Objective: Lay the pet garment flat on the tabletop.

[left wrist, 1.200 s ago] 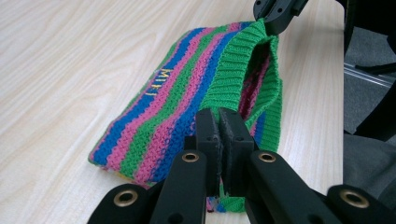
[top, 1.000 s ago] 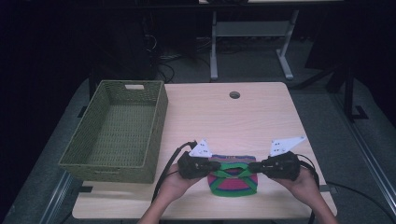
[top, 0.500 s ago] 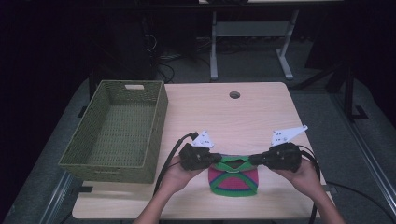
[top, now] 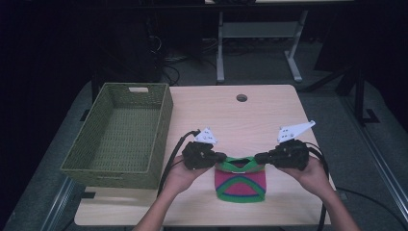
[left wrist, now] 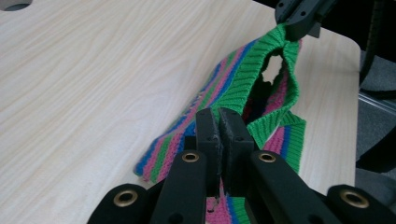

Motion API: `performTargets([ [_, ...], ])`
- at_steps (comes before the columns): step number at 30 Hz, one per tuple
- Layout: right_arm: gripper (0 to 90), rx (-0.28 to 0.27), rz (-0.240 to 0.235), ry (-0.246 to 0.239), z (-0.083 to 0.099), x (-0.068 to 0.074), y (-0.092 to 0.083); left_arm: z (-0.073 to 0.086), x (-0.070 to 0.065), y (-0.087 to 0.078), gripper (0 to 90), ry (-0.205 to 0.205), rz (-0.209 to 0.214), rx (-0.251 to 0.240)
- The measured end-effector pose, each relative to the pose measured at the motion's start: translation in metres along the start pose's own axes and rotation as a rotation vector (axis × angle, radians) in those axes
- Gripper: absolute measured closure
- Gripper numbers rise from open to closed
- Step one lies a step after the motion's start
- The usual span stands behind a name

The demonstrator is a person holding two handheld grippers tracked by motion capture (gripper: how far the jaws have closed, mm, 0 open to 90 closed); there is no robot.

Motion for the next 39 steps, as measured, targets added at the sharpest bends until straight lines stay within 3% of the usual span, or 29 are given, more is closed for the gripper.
performTargets([
  [7, 84.4, -0.001, -0.007, 0.038, -0.008, -0.014, -0.004, -0.009, 0.011, 0.006, 87.3, -0.044, 0.006, 0.005],
  [22, 84.3, -0.002, -0.015, 0.112, -0.024, -0.050, -0.007, -0.030, 0.039, 0.026, 87.1, -0.120, -0.038, 0.024],
  [27, 84.3, -0.014, 0.002, 0.137, -0.031, -0.069, -0.006, -0.039, 0.054, 0.038, 86.6, -0.161, -0.091, 0.014],
  [29, 81.6, -0.027, 0.032, 0.151, -0.034, -0.079, -0.005, -0.042, 0.062, 0.043, 84.1, -0.173, -0.151, 0.004],
  [31, 74.4, -0.060, 0.085, 0.183, -0.037, -0.092, -0.006, -0.045, 0.071, 0.048, 74.8, -0.213, -0.217, -0.021],
  [34, 72.9, -0.115, 0.116, 0.220, -0.042, -0.110, -0.010, -0.047, 0.084, 0.055, 71.2, -0.258, -0.240, -0.009],
  [39, 73.0, -0.095, 0.128, 0.241, -0.040, -0.120, -0.010, -0.043, 0.088, 0.059, 69.9, -0.271, -0.227, 0.003],
])
Point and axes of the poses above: each handheld gripper's, and its own axes: y roughly forward along the jaws, z roughly out of its underside, x roughly to its left, the point moved 2 cm from there along y, roughly forward along the jaws, and after that the axes turned 10 degrees about -z, right-handed, at the moved point
